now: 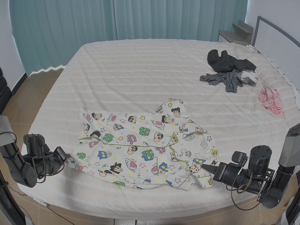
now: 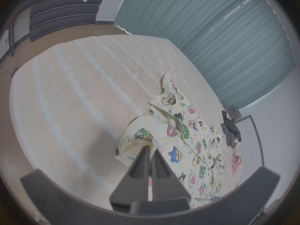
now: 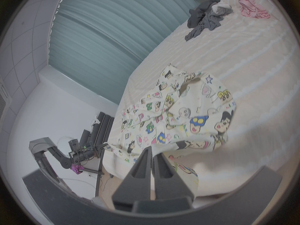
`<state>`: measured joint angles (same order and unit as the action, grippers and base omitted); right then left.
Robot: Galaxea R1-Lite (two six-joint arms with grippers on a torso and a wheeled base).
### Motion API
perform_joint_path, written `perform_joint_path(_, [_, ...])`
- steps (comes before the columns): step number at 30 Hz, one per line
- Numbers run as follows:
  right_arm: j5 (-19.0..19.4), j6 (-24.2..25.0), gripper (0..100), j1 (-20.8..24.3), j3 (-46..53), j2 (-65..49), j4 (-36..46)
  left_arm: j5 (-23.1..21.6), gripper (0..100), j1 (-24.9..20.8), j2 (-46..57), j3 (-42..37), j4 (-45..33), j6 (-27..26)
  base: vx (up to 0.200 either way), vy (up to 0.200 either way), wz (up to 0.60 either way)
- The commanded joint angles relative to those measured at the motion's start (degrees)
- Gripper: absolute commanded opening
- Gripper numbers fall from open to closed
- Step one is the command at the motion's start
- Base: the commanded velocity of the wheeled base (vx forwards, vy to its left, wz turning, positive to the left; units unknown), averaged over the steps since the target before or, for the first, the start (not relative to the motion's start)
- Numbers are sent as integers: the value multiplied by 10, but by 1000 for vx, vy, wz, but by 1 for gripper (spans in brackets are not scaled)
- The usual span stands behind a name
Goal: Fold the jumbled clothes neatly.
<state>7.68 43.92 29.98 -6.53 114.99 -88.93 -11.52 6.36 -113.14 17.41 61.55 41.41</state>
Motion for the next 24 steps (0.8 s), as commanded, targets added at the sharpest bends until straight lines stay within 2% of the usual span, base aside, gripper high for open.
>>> perform_joint_path(1, [0,-2,0,-38,-50,34,-8,22,0,-11,6,71,-40,28,0,0,0])
perform_joint_path(5, [1,-4,0,-75,-102,57,-6,25,0,-14,14,163,-154,48,0,0,0])
perform_joint_path(9, [1,-8,0,-98,-138,78,-5,25,0,-20,10,217,-202,72,0,0,0])
perform_joint_path(16, [1,-16,0,-121,-193,110,4,26,0,-21,-19,286,-238,88,0,0,0])
perform_joint_path(24, [1,-34,0,-129,-244,126,61,26,0,-28,-93,343,-245,96,0,0,0])
